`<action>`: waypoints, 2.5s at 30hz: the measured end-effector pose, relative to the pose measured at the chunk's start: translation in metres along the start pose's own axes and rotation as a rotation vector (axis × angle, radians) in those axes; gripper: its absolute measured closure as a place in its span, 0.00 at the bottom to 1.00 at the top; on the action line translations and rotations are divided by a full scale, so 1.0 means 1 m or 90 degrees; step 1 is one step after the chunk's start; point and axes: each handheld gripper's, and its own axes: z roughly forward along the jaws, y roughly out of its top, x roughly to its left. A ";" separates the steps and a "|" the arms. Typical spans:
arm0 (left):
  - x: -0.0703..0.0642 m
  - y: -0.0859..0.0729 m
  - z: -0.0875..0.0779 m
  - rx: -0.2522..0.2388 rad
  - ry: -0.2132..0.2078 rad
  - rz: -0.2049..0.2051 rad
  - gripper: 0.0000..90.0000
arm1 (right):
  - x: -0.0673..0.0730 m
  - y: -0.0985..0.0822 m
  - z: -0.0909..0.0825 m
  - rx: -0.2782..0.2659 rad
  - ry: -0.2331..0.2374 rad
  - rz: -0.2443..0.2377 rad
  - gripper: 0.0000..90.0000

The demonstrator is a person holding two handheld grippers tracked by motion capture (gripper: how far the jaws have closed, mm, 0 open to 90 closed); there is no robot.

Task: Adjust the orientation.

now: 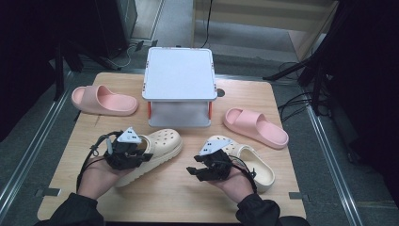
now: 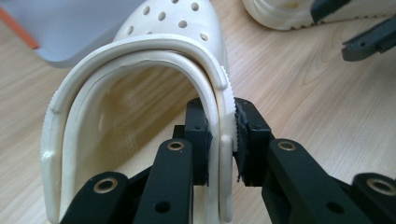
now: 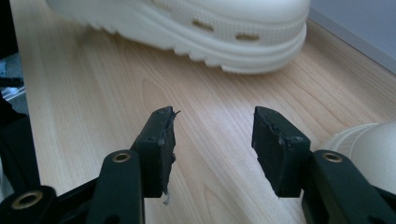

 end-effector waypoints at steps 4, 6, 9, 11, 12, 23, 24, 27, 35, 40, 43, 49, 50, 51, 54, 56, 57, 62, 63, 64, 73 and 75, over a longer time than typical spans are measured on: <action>-0.006 0.001 0.012 0.017 -0.039 0.010 0.85 | -0.002 0.002 0.005 -0.015 0.001 0.021 0.58; -0.008 0.000 0.016 0.031 -0.042 0.024 0.84 | -0.005 0.004 0.009 -0.025 0.011 0.042 0.59; -0.008 -0.002 0.019 0.031 -0.042 0.021 0.80 | -0.007 0.008 0.017 -0.017 0.011 0.044 0.61; -0.006 0.000 0.019 0.034 -0.052 0.016 0.76 | -0.007 0.011 0.021 -0.012 0.010 0.043 0.63; -0.006 0.000 0.019 0.035 -0.055 0.018 0.75 | -0.008 0.012 0.023 -0.011 0.014 0.044 0.64; 0.005 -0.003 -0.016 0.019 -0.075 0.004 0.82 | -0.002 0.024 0.042 0.008 0.027 0.046 0.84; 0.008 -0.004 -0.019 0.023 -0.069 0.002 0.85 | -0.002 0.025 0.043 0.006 0.026 0.045 0.85; 0.022 -0.012 -0.023 0.042 -0.051 -0.020 0.92 | -0.001 0.029 0.047 0.008 0.025 0.047 0.85; 0.054 -0.032 -0.029 0.058 -0.002 -0.092 0.99 | 0.004 0.036 0.055 0.021 0.024 0.031 0.97; 0.066 -0.042 -0.017 0.068 0.005 -0.118 0.99 | 0.008 0.039 0.061 0.030 0.031 0.025 0.97; 0.070 -0.045 -0.008 0.078 -0.005 -0.124 0.97 | 0.011 0.040 0.066 0.037 0.035 0.021 0.96; 0.069 -0.047 -0.001 0.085 -0.014 -0.131 0.99 | 0.010 0.041 0.074 0.047 0.037 0.012 0.96; 0.068 -0.047 -0.001 0.084 -0.015 -0.135 0.99 | 0.010 0.041 0.074 0.047 0.037 0.013 0.96; 0.067 -0.048 -0.001 0.082 -0.017 -0.136 0.99 | 0.010 0.041 0.074 0.047 0.036 0.014 0.96; 0.065 -0.049 0.000 0.080 -0.023 -0.143 0.99 | 0.008 0.042 0.074 0.047 0.034 0.014 0.96; 0.062 -0.049 0.000 0.080 -0.029 -0.139 0.99 | 0.006 0.042 0.074 0.047 0.028 0.015 0.96; 0.061 -0.049 0.001 0.082 -0.032 -0.136 0.99 | 0.005 0.042 0.074 0.047 0.027 0.014 0.96; 0.052 -0.047 0.006 0.091 -0.053 -0.121 0.99 | 0.000 0.042 0.072 0.051 0.008 0.021 0.95; 0.050 -0.047 0.007 0.094 -0.052 -0.115 0.99 | 0.000 0.042 0.071 0.051 0.007 0.024 0.95; 0.048 -0.046 0.008 0.095 -0.054 -0.112 0.99 | -0.001 0.042 0.071 0.049 0.006 0.024 0.95; 0.039 -0.044 0.013 0.096 -0.083 -0.082 0.98 | -0.009 0.041 0.068 0.046 -0.012 0.032 0.94; 0.040 -0.044 0.013 0.097 -0.081 -0.082 0.94 | -0.011 0.041 0.067 0.046 -0.014 0.035 0.90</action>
